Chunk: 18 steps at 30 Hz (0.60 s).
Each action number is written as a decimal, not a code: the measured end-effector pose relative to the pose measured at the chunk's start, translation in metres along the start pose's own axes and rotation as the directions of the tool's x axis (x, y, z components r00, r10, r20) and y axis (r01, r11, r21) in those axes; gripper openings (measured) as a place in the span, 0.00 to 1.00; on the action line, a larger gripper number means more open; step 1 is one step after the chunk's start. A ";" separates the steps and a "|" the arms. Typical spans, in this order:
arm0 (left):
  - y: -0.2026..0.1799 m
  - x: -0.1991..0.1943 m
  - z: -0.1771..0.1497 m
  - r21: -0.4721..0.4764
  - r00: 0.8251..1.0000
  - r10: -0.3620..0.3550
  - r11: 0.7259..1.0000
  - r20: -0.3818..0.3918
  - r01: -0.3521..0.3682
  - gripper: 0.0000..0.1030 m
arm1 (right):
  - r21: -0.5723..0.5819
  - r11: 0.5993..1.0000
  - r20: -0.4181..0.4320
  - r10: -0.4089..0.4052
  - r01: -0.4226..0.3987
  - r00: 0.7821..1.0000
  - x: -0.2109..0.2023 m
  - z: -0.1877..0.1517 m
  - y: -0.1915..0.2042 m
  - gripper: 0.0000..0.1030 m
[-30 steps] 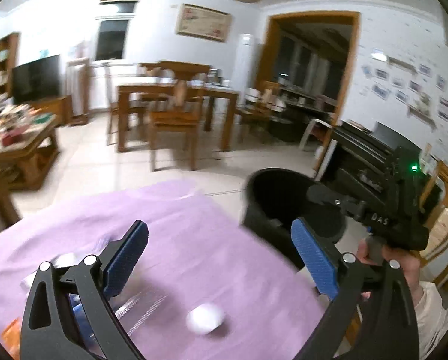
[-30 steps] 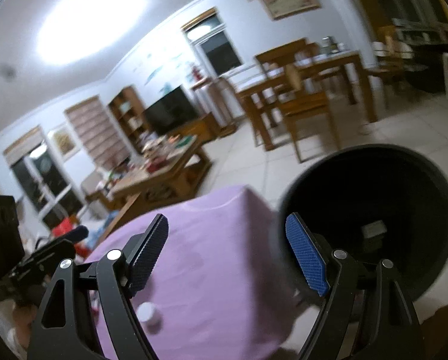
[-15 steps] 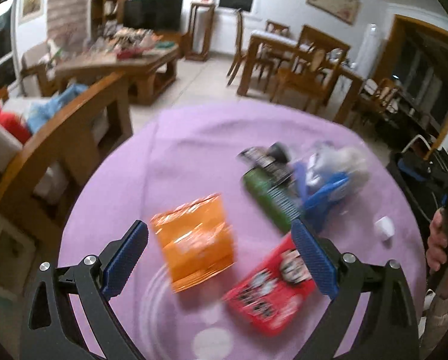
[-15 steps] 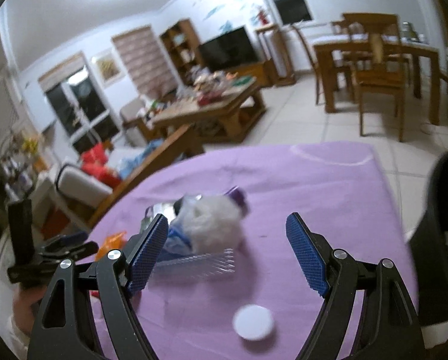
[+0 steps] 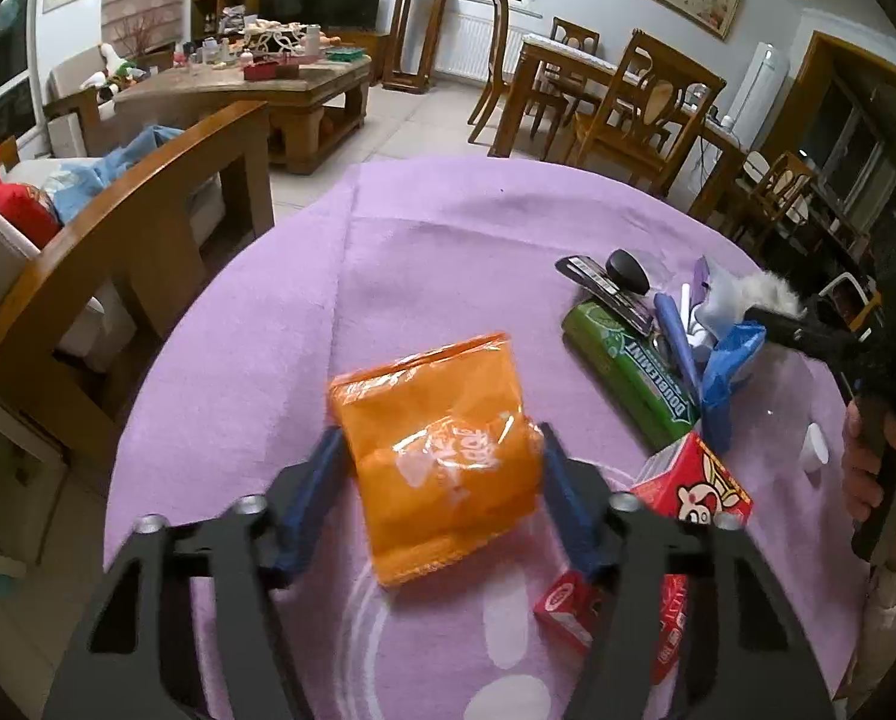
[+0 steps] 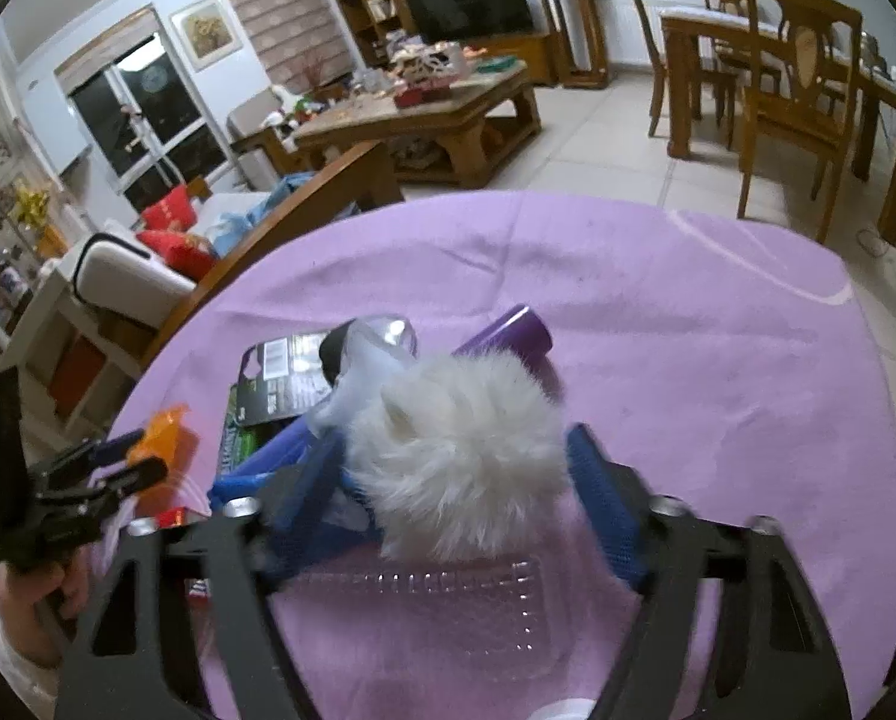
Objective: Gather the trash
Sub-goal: 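Grasp the orange snack bag with the left gripper while the right grasps the white pompom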
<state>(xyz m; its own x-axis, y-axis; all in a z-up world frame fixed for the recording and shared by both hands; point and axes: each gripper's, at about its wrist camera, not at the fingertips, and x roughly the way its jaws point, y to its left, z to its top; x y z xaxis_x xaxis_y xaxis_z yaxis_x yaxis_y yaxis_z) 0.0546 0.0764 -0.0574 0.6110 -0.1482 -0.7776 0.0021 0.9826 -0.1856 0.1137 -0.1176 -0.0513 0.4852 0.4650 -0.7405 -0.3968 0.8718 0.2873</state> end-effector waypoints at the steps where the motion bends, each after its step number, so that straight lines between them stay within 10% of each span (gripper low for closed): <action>1: 0.003 -0.001 0.000 -0.006 1.000 -0.008 1.000 0.003 0.009 0.52 | -0.005 1.000 0.002 0.007 -0.007 1.000 0.000 -0.003 -0.002 0.47; 9: 0.001 -0.025 0.000 0.005 0.989 -0.093 0.996 0.113 0.093 0.48 | 0.025 0.997 0.186 0.065 -0.071 0.980 -0.046 -0.004 -0.006 0.42; 18: -0.035 -0.054 0.015 0.066 0.954 -0.209 0.978 0.217 0.200 0.48 | 0.061 0.995 0.416 0.042 -0.074 0.908 -0.141 -0.022 -0.023 0.42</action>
<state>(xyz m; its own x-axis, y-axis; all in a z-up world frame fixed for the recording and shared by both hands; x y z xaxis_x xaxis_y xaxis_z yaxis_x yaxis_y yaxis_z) 0.0335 0.0514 0.0000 0.7536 -0.3229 -0.5726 0.1766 0.9385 -0.2968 0.0379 -0.2068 0.0329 0.7482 0.5232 -0.4079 -0.3835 0.8428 0.3775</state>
